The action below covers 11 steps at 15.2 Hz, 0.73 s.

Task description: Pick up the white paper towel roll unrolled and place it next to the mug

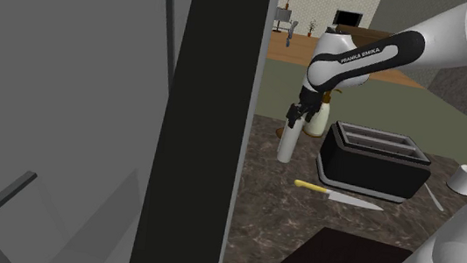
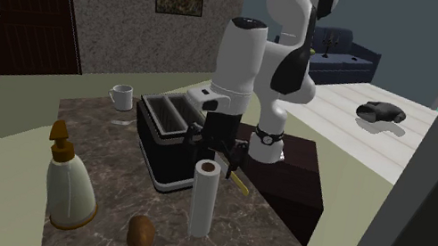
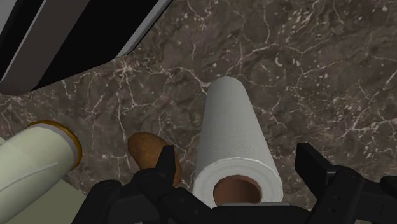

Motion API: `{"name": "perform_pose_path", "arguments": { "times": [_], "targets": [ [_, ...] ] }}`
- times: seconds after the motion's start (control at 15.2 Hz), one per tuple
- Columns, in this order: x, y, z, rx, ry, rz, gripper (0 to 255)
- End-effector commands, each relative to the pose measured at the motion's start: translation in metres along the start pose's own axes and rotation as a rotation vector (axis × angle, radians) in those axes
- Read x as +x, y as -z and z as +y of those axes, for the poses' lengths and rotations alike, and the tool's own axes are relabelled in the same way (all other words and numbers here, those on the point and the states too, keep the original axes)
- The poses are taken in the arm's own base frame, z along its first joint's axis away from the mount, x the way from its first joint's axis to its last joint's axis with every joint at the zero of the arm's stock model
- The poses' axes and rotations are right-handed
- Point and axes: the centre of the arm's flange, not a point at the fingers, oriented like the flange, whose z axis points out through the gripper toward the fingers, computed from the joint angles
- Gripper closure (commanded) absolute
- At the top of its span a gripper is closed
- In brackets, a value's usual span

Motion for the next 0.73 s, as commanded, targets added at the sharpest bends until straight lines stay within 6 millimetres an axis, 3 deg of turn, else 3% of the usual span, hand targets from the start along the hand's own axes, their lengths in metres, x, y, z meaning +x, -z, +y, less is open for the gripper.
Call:
{"name": "perform_pose_path", "arguments": {
  "times": [0.0, 0.13, 0.2, 0.66],
  "targets": [
    [0.0, -0.0001, 0.0, 0.0, 0.0, 0.0, 0],
    [0.0, -0.0001, 0.0, 0.0, 0.0, 0.0, 0],
    [0.0, -0.0001, 0.0, 0.0, 0.0, 0.0, 255],
    [0.0001, -0.0002, 0.0001, 0.0, 0.0, 0.0, 255]
  ]
}}
